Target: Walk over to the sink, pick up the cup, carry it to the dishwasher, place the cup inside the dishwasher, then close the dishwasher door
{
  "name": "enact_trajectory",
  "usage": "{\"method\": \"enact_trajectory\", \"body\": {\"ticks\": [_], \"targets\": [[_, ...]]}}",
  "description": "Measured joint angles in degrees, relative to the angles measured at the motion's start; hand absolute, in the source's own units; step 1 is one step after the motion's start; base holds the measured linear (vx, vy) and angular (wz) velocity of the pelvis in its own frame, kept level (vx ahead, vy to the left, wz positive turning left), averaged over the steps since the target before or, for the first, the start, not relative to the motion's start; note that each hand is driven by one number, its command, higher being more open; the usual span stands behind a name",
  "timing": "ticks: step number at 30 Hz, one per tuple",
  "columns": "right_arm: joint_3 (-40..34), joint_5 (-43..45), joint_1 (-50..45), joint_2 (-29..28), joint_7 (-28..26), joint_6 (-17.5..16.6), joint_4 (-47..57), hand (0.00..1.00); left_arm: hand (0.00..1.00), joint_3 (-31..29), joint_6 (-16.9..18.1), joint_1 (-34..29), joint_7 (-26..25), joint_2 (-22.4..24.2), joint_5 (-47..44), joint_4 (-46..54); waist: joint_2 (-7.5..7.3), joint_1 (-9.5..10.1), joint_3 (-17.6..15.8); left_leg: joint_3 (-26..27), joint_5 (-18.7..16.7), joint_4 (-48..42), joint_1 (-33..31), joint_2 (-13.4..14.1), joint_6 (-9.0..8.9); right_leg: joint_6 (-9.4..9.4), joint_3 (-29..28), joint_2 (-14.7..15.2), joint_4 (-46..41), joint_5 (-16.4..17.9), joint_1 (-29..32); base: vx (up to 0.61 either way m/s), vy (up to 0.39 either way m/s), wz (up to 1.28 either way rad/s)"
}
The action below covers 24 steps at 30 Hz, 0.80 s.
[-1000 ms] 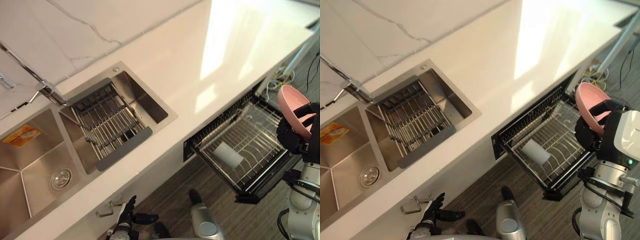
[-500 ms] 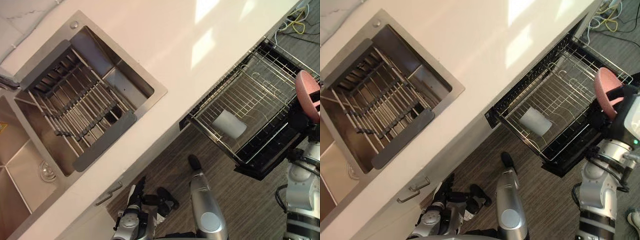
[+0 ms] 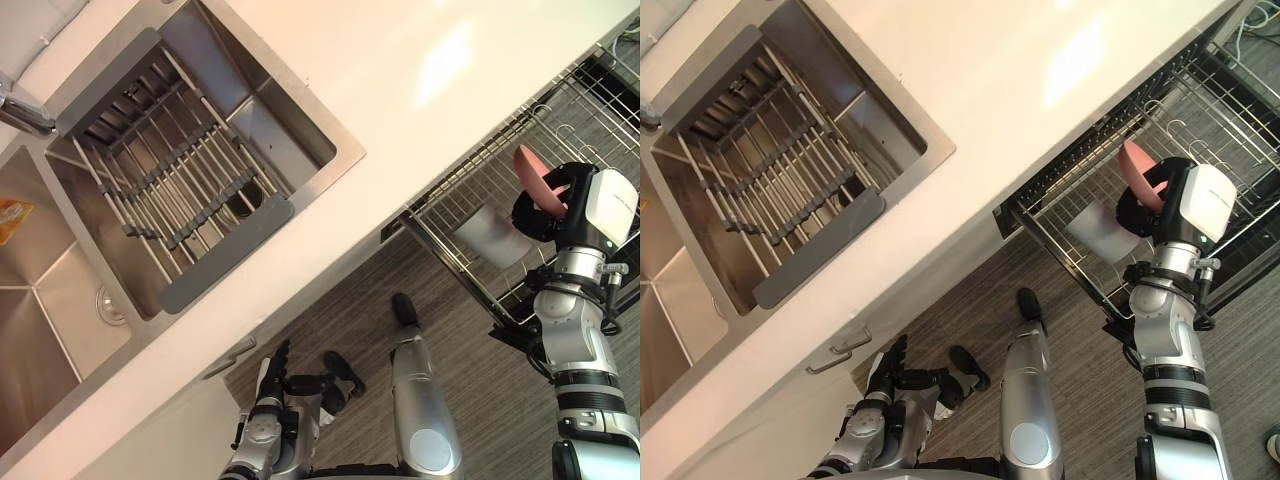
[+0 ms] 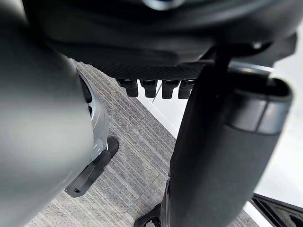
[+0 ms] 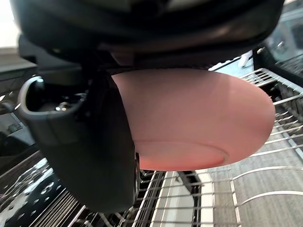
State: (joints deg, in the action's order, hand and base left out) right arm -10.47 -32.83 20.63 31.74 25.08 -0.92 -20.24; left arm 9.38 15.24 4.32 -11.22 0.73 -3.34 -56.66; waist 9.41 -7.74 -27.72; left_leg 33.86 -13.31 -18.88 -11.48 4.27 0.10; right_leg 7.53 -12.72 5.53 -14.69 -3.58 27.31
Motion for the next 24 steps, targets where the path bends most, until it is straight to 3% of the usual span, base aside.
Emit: {"method": "enact_trajectory", "body": {"ticks": [13,24], "targets": [[1.5,0.0,5.4,3.9,-0.1,0.7,-6.4,0.00,1.00,0.0,0.7,1.1,-0.1,0.1,0.0,0.1,0.76,2.00,-0.1,-2.3,0.5,-1.4,-2.8,-0.5,0.82,0.17,2.1,1.7,-0.2,-0.5,1.0,-0.01,-0.009,0.11],[-1.9,0.0,4.6,3.9,0.5,2.7,-8.3,0.00,1.00,-0.1,0.7,1.6,-0.5,0.5,0.0,0.3,1.48,2.42,-0.4,-3.0,0.8,-1.9,-4.6,-0.9,1.28,0.25,2.4,2.4,-1.3,-0.5,2.6,0.00,-0.013,0.05]]}}
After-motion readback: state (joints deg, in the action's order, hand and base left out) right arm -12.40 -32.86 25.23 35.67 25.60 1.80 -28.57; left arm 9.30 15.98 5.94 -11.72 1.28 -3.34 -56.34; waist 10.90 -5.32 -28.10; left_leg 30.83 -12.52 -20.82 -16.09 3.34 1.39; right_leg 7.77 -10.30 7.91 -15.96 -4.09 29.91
